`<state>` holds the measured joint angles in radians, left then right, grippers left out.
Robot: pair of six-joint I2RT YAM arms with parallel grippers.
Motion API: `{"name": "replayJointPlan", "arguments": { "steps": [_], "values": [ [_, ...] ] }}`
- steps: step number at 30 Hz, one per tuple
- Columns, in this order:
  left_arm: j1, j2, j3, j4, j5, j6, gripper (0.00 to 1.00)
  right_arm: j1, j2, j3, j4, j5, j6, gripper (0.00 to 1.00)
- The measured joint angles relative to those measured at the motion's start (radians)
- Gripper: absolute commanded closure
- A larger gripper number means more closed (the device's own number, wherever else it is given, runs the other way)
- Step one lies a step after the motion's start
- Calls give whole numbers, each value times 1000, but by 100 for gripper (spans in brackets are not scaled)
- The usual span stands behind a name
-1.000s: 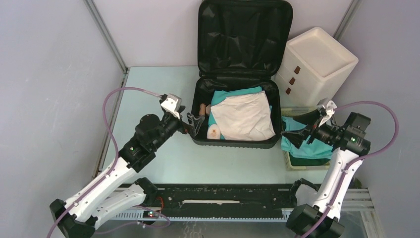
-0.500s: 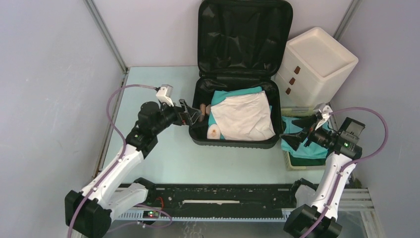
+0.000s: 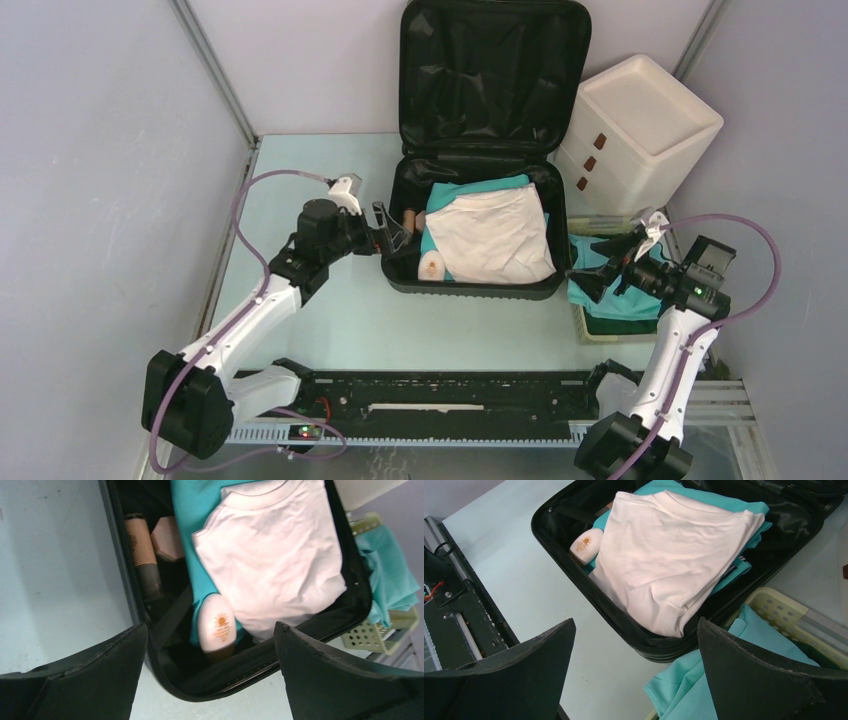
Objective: Open, take out, and arrange the luggage
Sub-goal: Pick up the clothes from the opened luggage.
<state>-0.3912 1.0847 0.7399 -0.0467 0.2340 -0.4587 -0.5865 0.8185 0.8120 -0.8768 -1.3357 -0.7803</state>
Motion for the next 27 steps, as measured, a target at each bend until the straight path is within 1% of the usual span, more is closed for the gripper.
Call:
{"name": "replayJointPlan", "arguments": {
  "steps": [3, 9, 12, 17, 20, 22, 27],
  "values": [
    [1, 3, 0, -26, -26, 22, 0, 0, 8, -3, 7, 8, 2, 0],
    [2, 11, 0, -22, -54, 40, 0, 5, 24, -7, 11, 19, 2, 0],
    [2, 46, 0, -3, -45, 38, 3, 5, 24, -7, 11, 19, 2, 0],
    [2, 158, 10, 79, 17, 2, 10, 7, 24, -7, 12, 20, 2, 0],
    [2, 257, 63, 93, 51, -22, 15, 7, 24, -8, 12, 19, 1, 0],
    [2, 308, 101, 100, 67, -40, 21, 7, 24, -9, 13, 19, 1, 0],
    [-16, 400, 179, 126, 83, -76, 23, 7, 26, -15, 14, 19, 1, 0]
  ]
}}
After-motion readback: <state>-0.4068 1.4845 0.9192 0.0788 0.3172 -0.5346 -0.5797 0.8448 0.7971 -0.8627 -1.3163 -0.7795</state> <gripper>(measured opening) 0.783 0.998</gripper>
